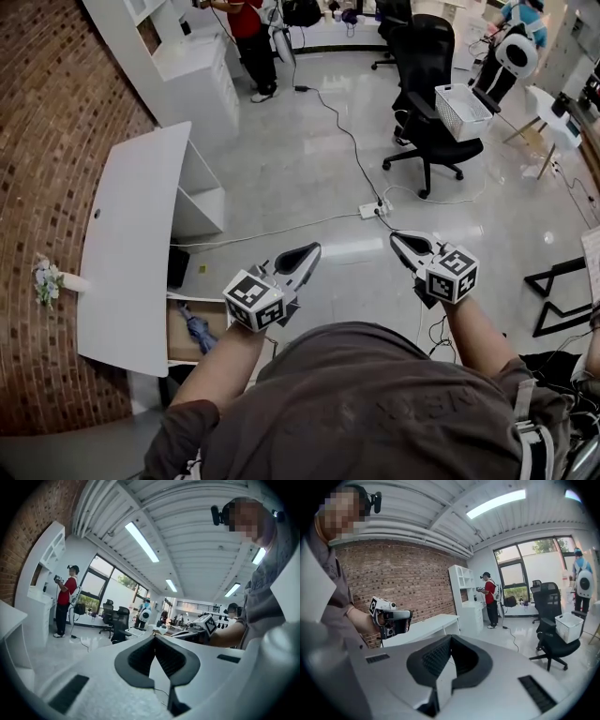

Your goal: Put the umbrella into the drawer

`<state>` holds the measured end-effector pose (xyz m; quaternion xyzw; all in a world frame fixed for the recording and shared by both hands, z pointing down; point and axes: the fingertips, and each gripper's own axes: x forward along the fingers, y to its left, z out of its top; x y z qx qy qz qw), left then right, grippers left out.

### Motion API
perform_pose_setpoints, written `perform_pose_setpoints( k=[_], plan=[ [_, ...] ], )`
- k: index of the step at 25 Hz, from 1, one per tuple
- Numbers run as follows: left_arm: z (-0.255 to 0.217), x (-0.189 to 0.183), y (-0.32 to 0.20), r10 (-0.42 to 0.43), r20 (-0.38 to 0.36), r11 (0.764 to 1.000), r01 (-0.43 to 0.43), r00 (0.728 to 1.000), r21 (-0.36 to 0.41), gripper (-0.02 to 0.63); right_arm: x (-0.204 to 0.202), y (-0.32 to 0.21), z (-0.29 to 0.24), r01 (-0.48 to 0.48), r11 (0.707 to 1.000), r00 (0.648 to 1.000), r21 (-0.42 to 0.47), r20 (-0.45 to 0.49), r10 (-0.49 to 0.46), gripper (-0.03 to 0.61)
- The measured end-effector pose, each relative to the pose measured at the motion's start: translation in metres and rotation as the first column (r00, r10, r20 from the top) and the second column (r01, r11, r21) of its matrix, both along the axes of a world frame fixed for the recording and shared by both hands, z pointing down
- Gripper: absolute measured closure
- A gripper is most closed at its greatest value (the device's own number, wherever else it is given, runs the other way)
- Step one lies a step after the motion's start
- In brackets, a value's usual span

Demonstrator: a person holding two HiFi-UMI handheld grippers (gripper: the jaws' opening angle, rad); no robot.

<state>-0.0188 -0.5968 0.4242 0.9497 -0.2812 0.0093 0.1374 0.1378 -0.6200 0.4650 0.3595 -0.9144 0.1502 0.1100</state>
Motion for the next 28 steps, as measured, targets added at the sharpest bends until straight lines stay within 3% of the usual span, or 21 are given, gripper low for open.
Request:
perform_pose_setpoints(
  k=[11,22,28],
  plan=[
    [0.006,-0.03,0.005,-0.063,0.026,0.998,0.063,0.998,-0.027,0.607,-0.028,-0.003,0.003,0.059,0.998,0.998,-0.017,0.003,-0.059,0.586],
    [0.01,-0.033,0.013,-0.052,0.053,0.998,0.054,0.997,-0.021,0.607,-0.038,0.002,0.003,0.085,0.996,0.996,-0.013,-0.012,-0.086,0.586],
    [0.01,-0.031,0.015,-0.044,0.062,0.999,0.045,0.997,-0.026,0.607,-0.039,0.005,-0.003,0.102,0.994,0.992,0.031,-0.074,-0.099,0.588]
  ],
)
